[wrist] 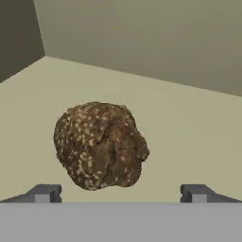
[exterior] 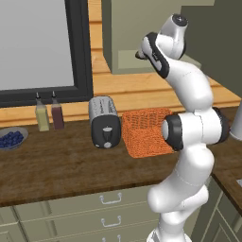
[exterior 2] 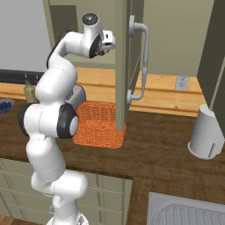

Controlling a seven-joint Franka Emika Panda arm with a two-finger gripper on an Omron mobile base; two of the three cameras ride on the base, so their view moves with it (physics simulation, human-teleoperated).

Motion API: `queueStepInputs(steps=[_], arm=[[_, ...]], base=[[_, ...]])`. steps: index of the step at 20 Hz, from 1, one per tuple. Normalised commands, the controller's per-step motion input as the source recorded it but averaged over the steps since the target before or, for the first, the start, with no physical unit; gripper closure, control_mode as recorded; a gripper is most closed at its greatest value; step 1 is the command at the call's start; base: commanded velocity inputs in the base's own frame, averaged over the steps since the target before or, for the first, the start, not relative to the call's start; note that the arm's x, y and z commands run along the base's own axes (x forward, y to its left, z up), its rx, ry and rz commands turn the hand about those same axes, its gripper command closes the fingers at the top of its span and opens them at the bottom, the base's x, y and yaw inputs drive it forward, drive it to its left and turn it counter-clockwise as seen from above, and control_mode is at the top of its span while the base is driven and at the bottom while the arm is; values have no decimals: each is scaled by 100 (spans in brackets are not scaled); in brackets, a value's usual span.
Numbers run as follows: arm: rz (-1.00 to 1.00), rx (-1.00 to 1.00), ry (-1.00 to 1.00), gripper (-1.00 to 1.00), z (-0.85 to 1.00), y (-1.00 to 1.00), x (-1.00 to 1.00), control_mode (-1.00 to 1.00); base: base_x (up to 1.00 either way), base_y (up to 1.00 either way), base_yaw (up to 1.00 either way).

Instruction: Open the cabinet, pick up the bread from the cabinet and place it in the basket. Then move the basket to the dining counter.

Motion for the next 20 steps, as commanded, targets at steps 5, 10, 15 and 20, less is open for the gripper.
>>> queueStepInputs(steps=[5,10,15,20], arm=[[12,-10,17,-100,0,-4,36,-100],[5,0,1,-100,-5,0,26,-100],[5,0,0,-100,-1,0,27,-100],[5,0,0,-100,0,0,-3,-100]], base=[[0,0,0],[0,0,0],[0,0,0],[0,0,0]])
